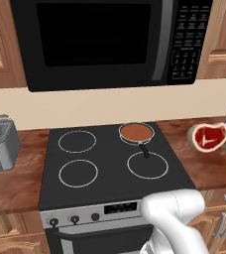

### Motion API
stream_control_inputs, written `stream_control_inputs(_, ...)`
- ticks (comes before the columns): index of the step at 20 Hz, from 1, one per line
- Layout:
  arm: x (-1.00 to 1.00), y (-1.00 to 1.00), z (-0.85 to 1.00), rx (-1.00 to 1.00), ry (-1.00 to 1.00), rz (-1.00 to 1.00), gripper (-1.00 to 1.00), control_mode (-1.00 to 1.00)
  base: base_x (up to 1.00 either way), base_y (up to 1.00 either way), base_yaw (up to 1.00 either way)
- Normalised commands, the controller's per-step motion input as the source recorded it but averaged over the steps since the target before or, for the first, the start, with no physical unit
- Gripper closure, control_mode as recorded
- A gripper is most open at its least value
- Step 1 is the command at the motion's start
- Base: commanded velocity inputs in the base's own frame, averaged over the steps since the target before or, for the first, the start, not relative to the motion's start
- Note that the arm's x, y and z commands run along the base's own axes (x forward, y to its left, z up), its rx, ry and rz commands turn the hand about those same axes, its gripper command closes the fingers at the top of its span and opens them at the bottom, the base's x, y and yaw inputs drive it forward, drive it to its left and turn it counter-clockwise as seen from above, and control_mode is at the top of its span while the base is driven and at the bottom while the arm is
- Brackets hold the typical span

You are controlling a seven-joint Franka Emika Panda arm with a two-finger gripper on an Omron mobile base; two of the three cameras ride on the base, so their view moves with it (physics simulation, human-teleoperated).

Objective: Retrieve the steak from the fridge and place it on the saucepan with marinade on the stove.

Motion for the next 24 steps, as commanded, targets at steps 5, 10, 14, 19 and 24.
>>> stream_control_inputs(5, 0.42, -0.03, -1.0, 0.0, 0.01, -0.04, 1.0, -1.0, 0.0, 0.0, 0.0)
stream_control_inputs(10, 0.66, 0.0, -0.98, 0.03, 0.07, -0.11, 1.0, -1.0, 0.0, 0.0, 0.0)
stream_control_inputs(14, 0.81, 0.0, -0.91, 0.17, 0.08, -0.18, 1.0, -1.0, 0.0, 0.0, 0.0)
stream_control_inputs(19, 0.82, 0.0, -0.63, 0.22, 0.06, -0.2, 1.0, -1.0, 0.0, 0.0, 0.0)
stream_control_inputs(24, 0.77, 0.0, -0.34, 0.19, 0.09, -0.16, 1.0, -1.0, 0.0, 0.0, 0.0)
